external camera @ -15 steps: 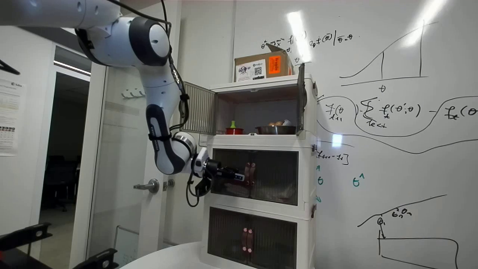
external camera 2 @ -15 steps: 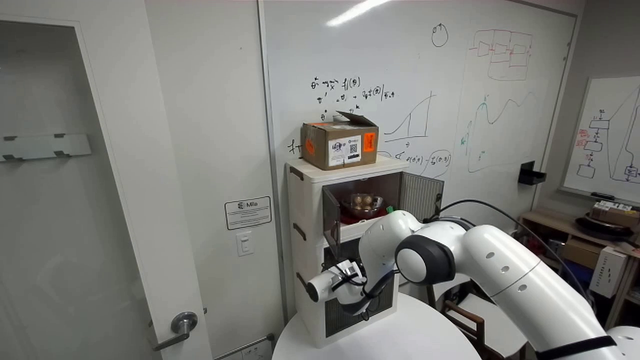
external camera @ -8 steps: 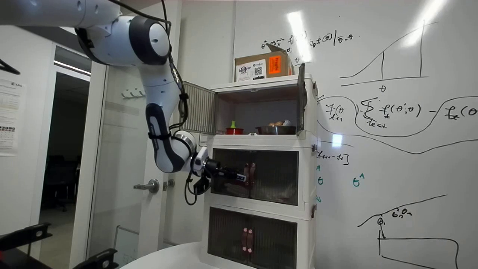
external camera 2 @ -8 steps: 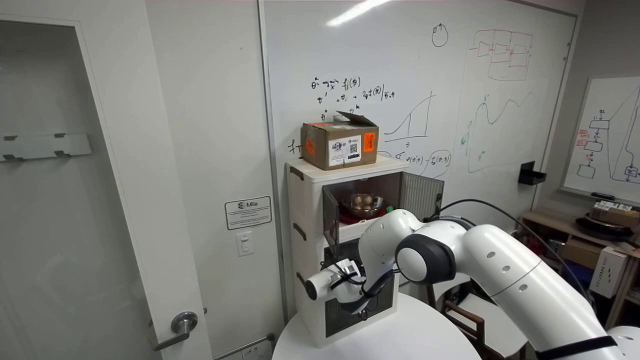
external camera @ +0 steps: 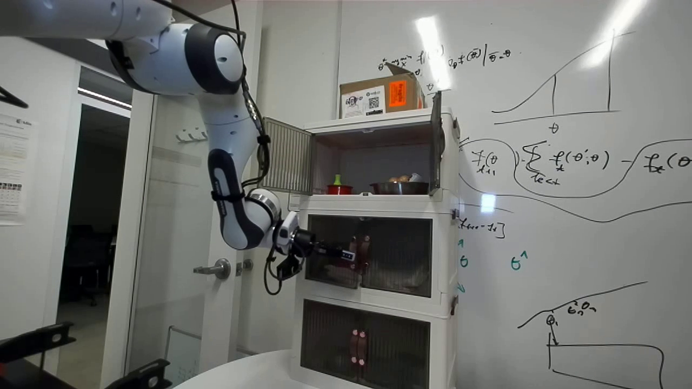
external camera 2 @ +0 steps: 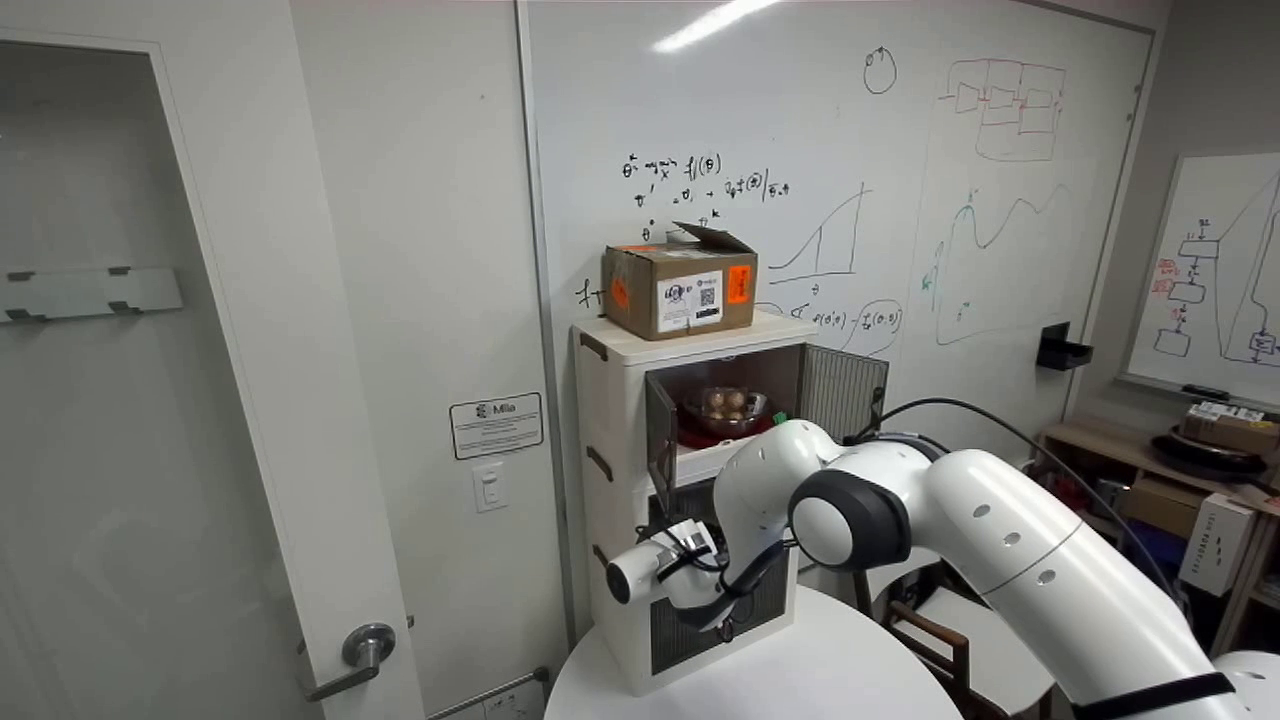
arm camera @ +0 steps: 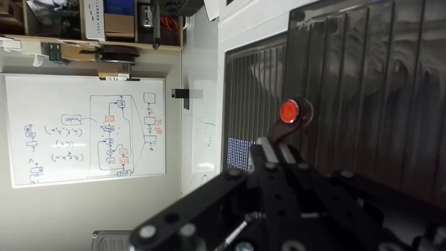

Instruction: Open the cabinet door

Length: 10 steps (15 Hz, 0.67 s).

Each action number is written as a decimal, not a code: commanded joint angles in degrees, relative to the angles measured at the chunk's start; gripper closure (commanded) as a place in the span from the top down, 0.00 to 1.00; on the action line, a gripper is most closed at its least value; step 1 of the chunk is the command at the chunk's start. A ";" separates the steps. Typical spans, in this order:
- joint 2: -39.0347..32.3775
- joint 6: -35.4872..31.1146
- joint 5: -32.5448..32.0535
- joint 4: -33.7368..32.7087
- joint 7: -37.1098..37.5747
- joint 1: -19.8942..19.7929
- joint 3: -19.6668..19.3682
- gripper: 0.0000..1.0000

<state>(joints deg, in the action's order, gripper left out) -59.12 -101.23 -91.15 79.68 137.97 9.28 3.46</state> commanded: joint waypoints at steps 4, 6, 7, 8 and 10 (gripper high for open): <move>6.72 -1.51 2.11 10.40 -0.35 -0.22 1.26 0.01; 8.84 -1.53 2.36 13.95 0.13 -0.35 1.76 0.01; 9.65 -1.36 2.31 15.38 0.36 -0.30 1.96 0.01; 10.61 -1.40 2.30 16.76 0.59 -0.37 2.23 0.01; 12.38 -1.34 3.07 18.98 1.02 -0.37 2.81 0.01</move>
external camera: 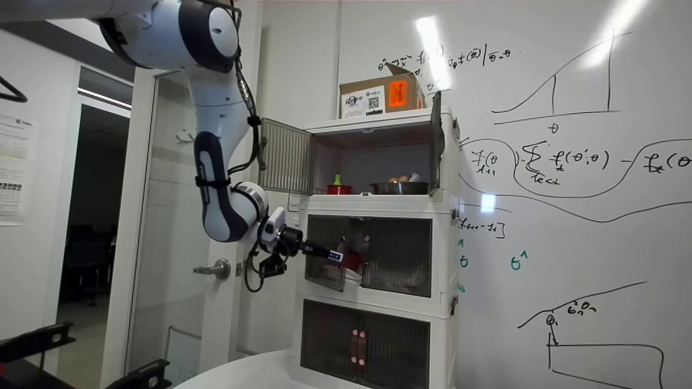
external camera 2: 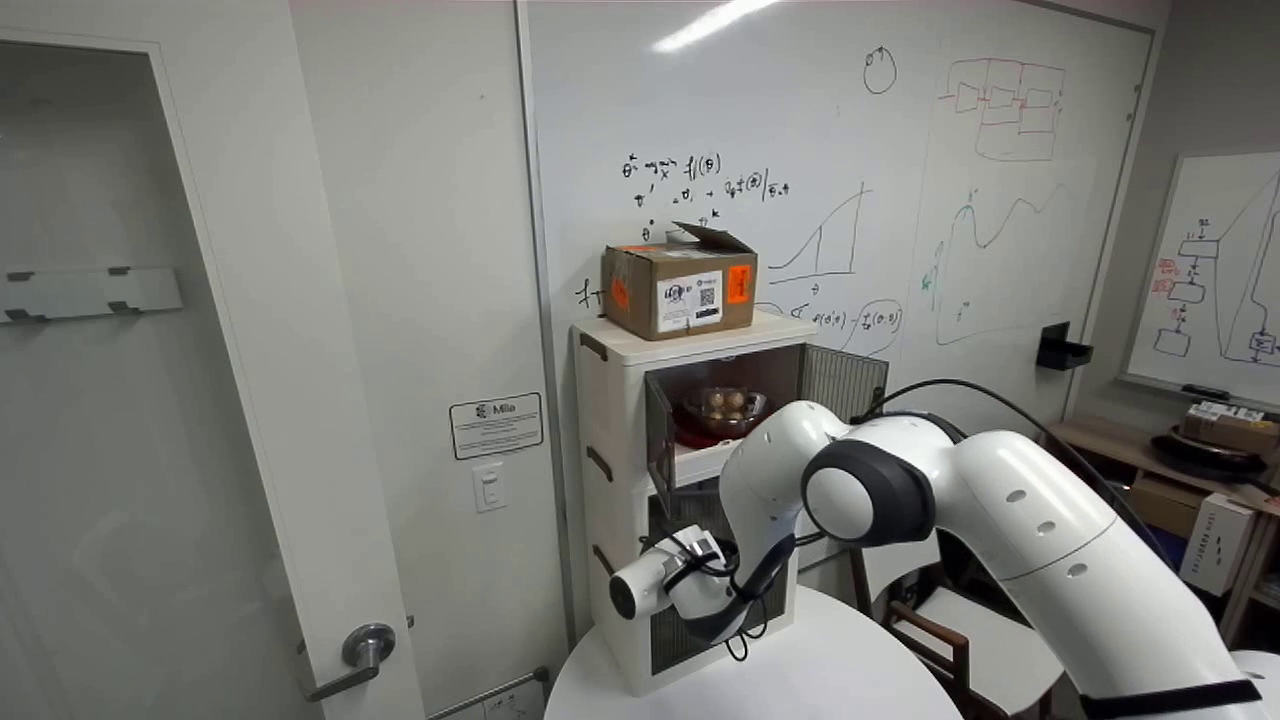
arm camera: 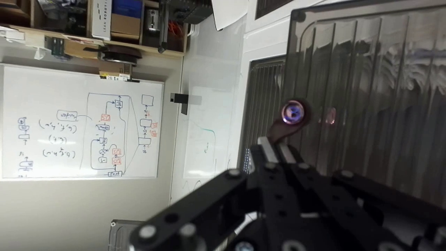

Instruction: Open the cabinet door

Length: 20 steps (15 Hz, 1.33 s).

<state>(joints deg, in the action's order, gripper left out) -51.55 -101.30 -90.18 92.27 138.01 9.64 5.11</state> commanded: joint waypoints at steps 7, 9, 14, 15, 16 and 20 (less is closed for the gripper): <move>8.56 -2.50 3.48 11.60 -1.29 -0.47 2.71 0.58; 9.49 -2.83 3.09 13.25 -2.48 -0.32 2.99 0.73; 11.28 -3.83 2.06 16.48 -3.68 0.33 3.56 1.00; 11.66 -3.95 1.73 17.06 -3.43 0.55 3.67 1.00; 12.14 -4.26 1.28 17.74 -3.03 0.70 3.84 1.00; 16.13 -10.73 2.48 22.05 -9.69 -1.02 6.06 1.00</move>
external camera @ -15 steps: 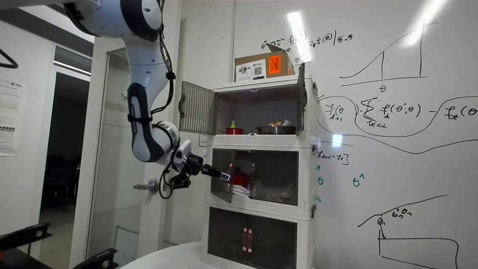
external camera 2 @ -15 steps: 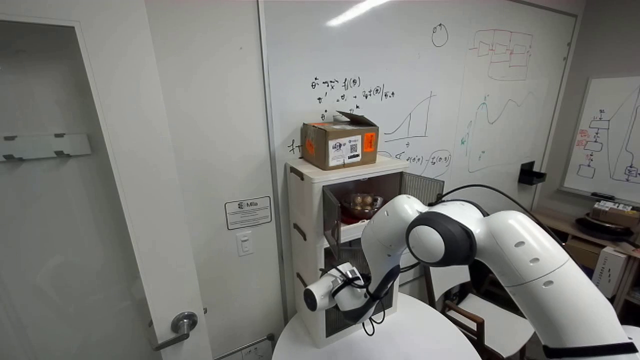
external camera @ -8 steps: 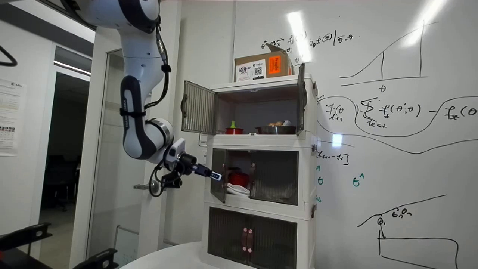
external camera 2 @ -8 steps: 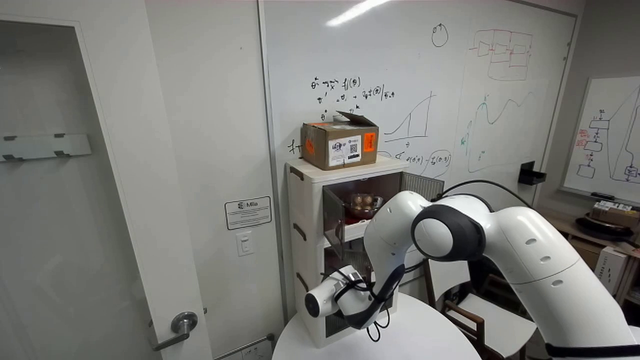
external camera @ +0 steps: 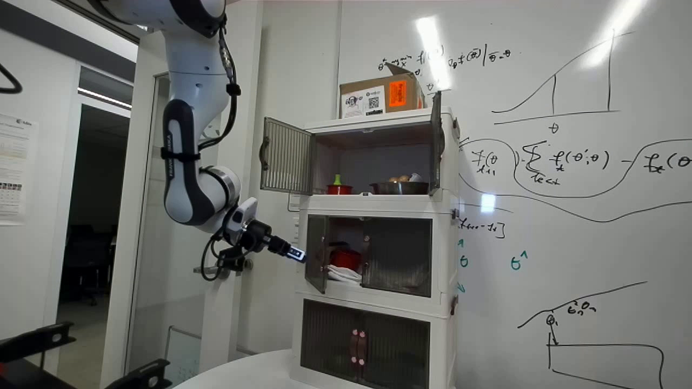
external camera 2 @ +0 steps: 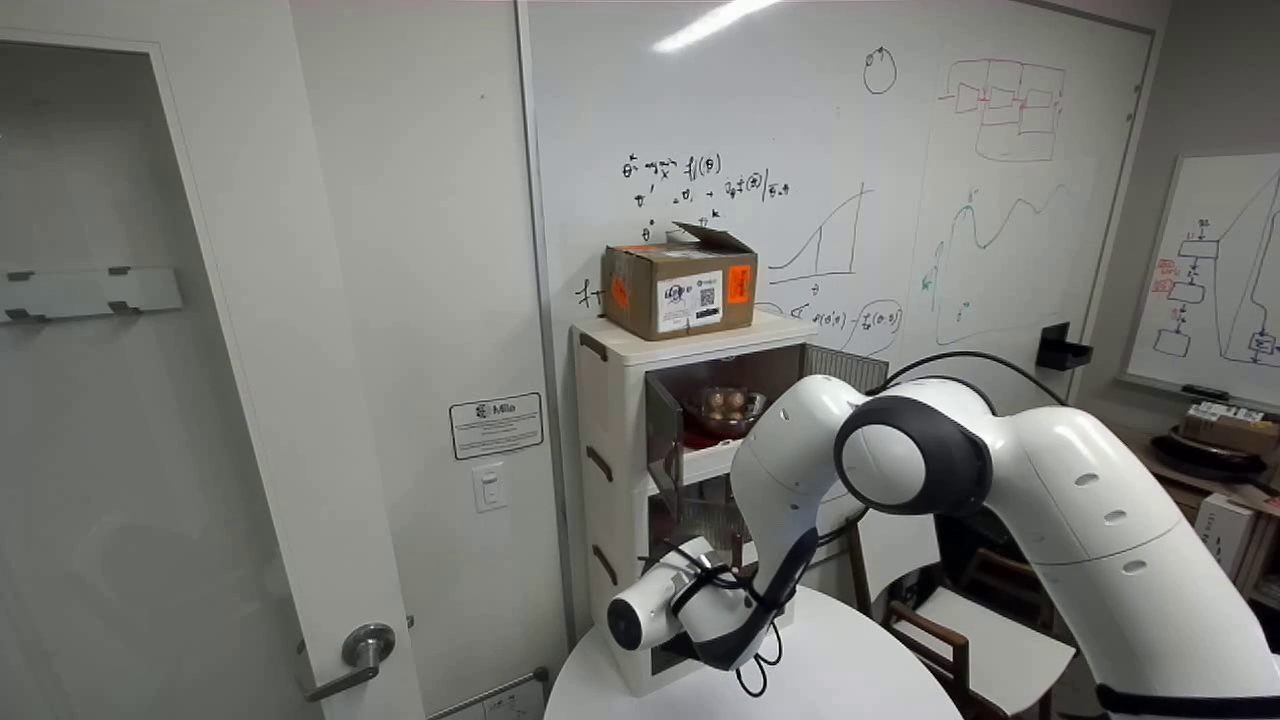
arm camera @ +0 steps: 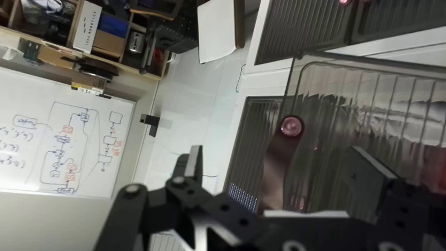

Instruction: Open the cabinet door

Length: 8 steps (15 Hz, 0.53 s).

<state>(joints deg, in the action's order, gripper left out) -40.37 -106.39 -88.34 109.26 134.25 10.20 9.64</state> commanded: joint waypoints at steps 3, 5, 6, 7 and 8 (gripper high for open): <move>9.64 -11.13 2.65 9.70 -13.79 -2.68 2.36 1.00; 13.41 -15.18 3.78 13.35 -19.44 -3.59 2.42 1.00; 15.99 -17.74 4.31 15.76 -22.26 -4.25 2.36 1.00; 18.61 -21.22 4.38 18.07 -24.46 -5.05 2.26 1.00; 21.58 -25.07 4.65 20.51 -26.23 -5.92 2.25 1.00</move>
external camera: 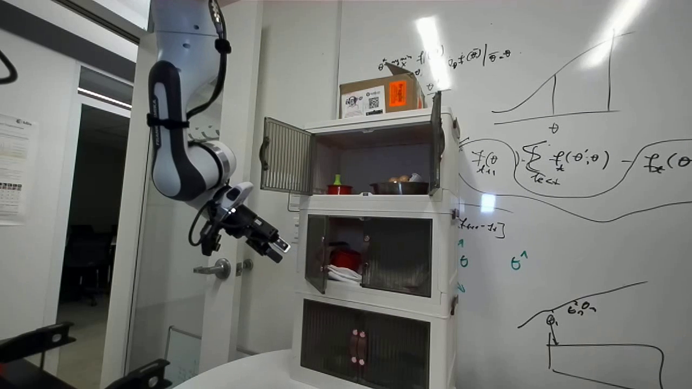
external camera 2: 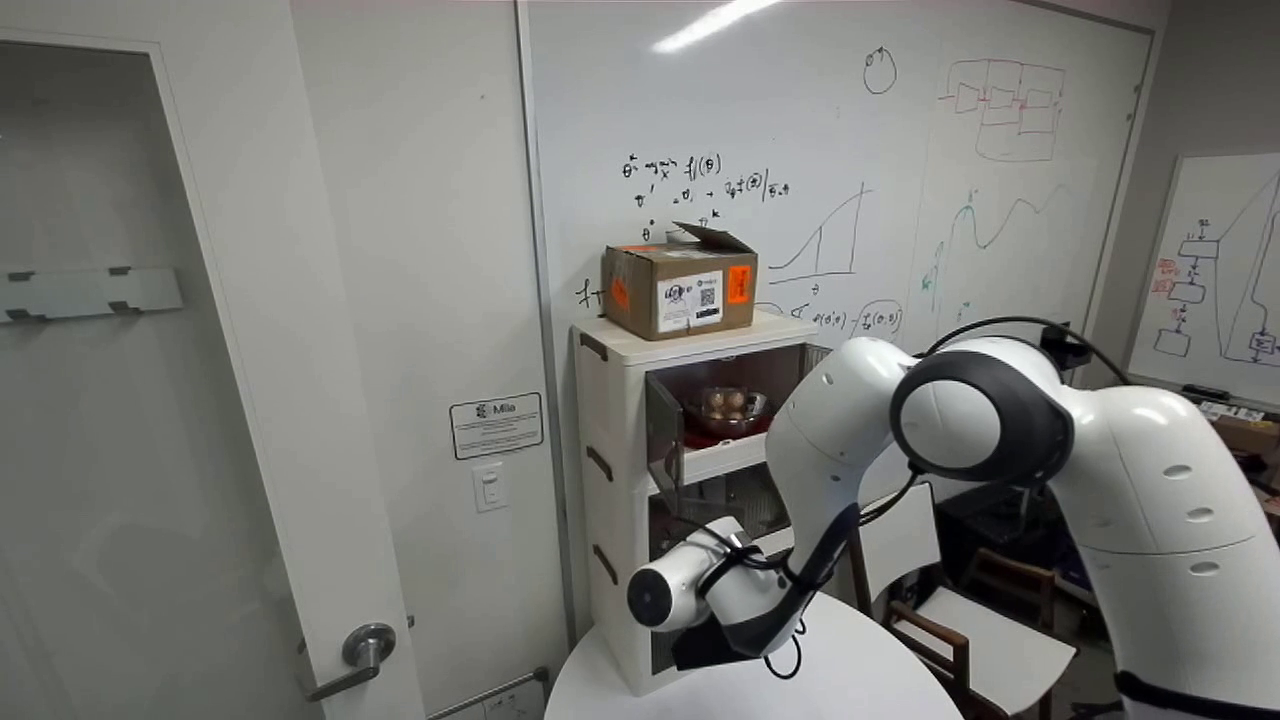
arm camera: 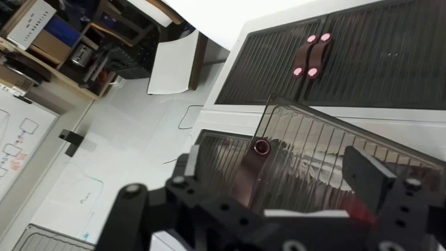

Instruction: Open the cabinet door

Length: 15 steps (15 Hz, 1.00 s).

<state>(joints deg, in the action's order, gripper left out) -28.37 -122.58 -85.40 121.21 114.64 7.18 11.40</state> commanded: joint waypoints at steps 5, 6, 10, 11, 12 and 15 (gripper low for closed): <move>22.12 -25.59 13.51 18.83 -25.18 -6.19 -0.66 1.00; 23.46 -27.73 17.35 20.86 -29.27 -6.25 -1.18 1.00; 25.45 -22.58 26.40 24.05 -46.53 -5.01 -3.42 1.00; 25.15 -21.40 26.60 23.30 -50.56 -5.20 -4.16 1.00; 25.56 -19.03 27.18 22.18 -54.65 -5.24 -4.72 1.00; 28.66 -17.78 28.92 17.17 -60.20 -6.09 -6.69 1.00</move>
<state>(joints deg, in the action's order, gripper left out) -3.06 -141.62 -59.67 141.93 61.74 0.90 6.73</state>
